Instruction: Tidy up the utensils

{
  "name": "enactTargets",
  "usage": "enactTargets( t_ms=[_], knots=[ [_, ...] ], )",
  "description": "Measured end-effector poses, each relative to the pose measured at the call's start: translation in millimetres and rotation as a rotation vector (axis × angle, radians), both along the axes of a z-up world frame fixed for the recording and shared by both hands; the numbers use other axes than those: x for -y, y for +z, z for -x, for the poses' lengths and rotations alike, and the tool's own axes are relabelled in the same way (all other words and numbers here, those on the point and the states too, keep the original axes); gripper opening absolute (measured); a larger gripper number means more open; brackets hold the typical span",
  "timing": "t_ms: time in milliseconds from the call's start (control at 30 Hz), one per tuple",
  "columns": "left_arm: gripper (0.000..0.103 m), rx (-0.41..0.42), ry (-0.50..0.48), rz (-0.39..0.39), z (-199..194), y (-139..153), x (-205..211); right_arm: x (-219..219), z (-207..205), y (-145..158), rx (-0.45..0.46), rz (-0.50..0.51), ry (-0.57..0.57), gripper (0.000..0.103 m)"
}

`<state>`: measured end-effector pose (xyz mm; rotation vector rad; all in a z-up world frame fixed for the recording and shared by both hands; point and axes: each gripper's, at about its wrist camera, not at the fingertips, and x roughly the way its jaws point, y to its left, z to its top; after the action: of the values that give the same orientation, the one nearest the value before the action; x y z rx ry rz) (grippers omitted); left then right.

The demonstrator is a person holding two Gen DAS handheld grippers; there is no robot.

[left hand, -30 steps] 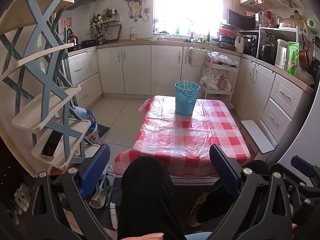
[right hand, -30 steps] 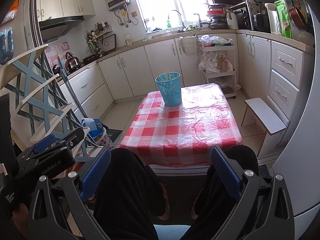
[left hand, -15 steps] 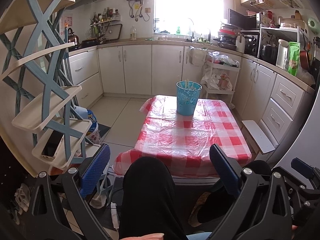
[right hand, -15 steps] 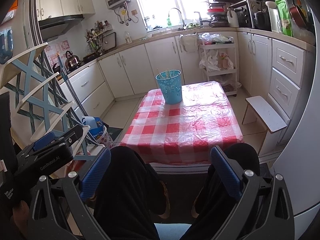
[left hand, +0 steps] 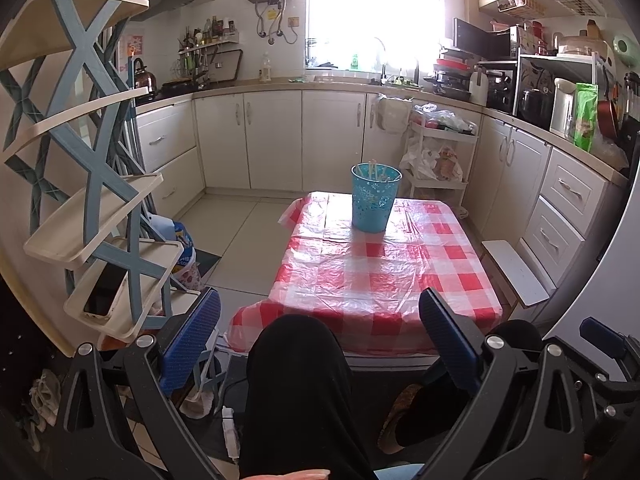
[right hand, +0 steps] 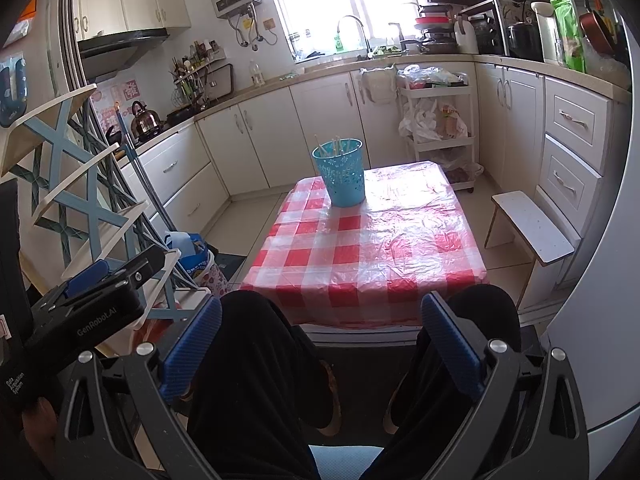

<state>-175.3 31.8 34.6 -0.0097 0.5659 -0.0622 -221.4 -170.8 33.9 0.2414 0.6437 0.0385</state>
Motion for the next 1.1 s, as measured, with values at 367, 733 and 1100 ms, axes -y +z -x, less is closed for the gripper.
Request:
enactTargets(
  t_ms=[367,733,1100],
  knots=[
    [0.096,-0.012,-0.005,0.008,-2.0,0.7,-3.1,0.6,0.0,0.2,0.000,0.000,0.000,0.096],
    [0.096,-0.010,0.001,-0.011,-0.8,0.8,0.4,0.2,0.5,-1.0,-0.002,0.000,0.002,0.096],
    [0.096,-0.008,-0.003,-0.026,1.4,1.0,5.7,0.0,0.2,-0.5,-0.002,0.000,0.001,0.096]
  ],
)
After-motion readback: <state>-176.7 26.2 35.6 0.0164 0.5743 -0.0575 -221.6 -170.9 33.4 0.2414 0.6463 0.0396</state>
